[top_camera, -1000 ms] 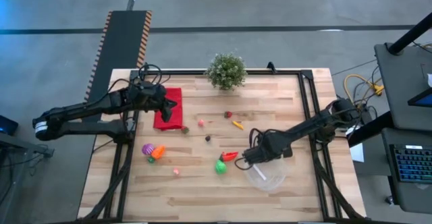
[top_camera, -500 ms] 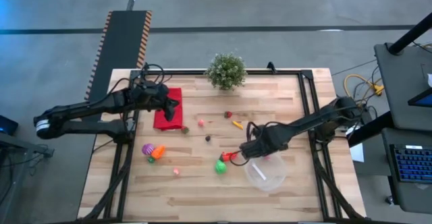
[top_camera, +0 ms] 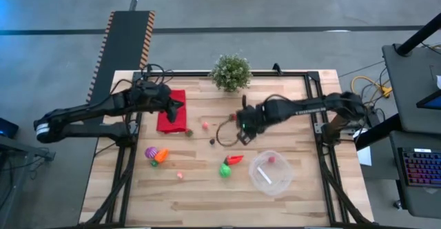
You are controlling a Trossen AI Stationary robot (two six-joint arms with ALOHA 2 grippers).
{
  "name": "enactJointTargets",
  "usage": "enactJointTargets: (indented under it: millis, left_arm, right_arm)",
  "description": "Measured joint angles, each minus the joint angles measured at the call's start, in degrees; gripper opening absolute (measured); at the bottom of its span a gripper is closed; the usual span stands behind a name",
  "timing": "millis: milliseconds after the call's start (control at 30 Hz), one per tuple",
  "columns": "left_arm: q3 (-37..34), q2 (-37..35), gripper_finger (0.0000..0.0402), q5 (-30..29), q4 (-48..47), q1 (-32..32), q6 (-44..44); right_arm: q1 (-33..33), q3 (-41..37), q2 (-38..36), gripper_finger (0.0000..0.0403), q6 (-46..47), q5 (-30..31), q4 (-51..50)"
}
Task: Pick and placing Produce into tupperware
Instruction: Put the yellow corn into the transparent bin
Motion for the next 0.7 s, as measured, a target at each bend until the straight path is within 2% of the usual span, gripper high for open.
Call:
enactJointTargets:
  millis: [167, 300, 433, 567, 700]
  left_arm:
    - [0.02, -3.02, 0.0, 4.09, -0.09, -0.1, -0.02]
    - [0.02, -5.74, 0.0, 4.63, -0.1, -0.35, 0.2]
    - [0.0, -8.14, 0.0, 4.63, -0.13, -0.35, 0.64]
    - [-0.11, -10.22, 0.0, 4.66, -0.07, -0.35, 0.65]
    - [-0.28, -11.05, 0.0, 4.56, -0.07, -0.35, 3.05]
  right_arm:
    - [-4.21, -1.35, 0.05, 0.0153, -8.05, -2.4, 5.41]
    - [-5.44, -2.58, 0.05, 0.0149, -12.3, -3.16, 8.92]
    - [-6.17, -5.25, 0.99, 0.0145, -12.14, -3.27, 11.58]
    - [-7.44, -6.34, 5.47, 0.0144, -11.51, -6.02, 11.84]
    - [-7.68, -4.28, 9.19, 0.0141, -13.62, -2.58, 12.05]
